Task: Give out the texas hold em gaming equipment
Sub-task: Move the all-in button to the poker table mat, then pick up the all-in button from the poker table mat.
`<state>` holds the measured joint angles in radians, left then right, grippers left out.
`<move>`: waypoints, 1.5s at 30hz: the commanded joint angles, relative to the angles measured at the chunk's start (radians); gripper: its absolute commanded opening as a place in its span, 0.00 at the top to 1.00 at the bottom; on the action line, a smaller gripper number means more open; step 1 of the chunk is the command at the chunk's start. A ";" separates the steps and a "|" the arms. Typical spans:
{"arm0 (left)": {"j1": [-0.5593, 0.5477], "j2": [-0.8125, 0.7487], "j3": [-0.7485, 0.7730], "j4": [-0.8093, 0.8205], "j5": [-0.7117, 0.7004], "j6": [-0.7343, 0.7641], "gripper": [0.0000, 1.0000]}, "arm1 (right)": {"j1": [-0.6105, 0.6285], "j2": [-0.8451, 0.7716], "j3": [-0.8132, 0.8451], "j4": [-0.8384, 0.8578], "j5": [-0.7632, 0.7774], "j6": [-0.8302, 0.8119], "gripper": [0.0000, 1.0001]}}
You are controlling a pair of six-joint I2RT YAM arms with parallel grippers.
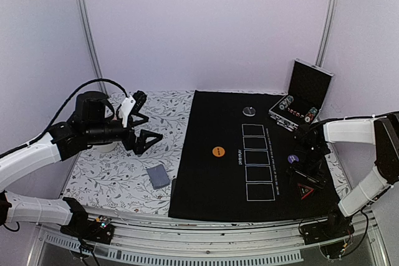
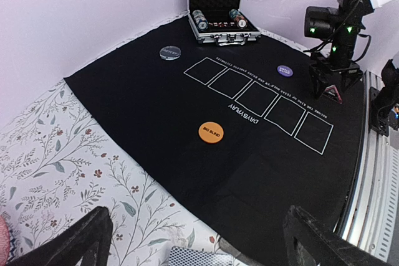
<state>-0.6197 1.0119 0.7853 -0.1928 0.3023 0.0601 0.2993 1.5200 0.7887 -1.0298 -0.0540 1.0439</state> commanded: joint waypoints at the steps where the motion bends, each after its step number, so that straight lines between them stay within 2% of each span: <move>1: -0.019 -0.012 -0.011 0.008 0.006 0.007 0.02 | -0.001 0.021 -0.009 -0.032 0.110 0.049 0.00; 8: -0.019 -0.014 -0.010 0.008 0.006 0.007 0.02 | -0.016 0.006 -0.044 0.029 0.061 0.080 0.00; 14: -0.019 -0.017 -0.011 0.007 0.005 0.007 0.02 | -0.052 -0.036 -0.086 0.063 0.039 0.106 0.07; 20: -0.018 -0.017 -0.011 0.007 0.006 0.007 0.02 | -0.073 -0.073 -0.075 0.016 0.080 0.117 0.07; 26: -0.019 -0.019 -0.012 0.008 0.004 0.008 0.02 | -0.085 -0.112 -0.094 0.053 0.056 0.112 0.06; 39: -0.018 -0.020 -0.011 0.008 0.005 0.009 0.02 | -0.084 -0.094 -0.157 0.149 -0.036 0.096 0.07; 45: -0.018 -0.019 -0.012 0.008 0.004 0.009 0.02 | -0.043 -0.079 -0.147 0.179 -0.068 0.096 0.08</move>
<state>-0.6201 1.0080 0.7853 -0.1928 0.3023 0.0601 0.2173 1.3945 0.6743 -0.9283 -0.0628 1.1412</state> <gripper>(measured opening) 0.982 0.921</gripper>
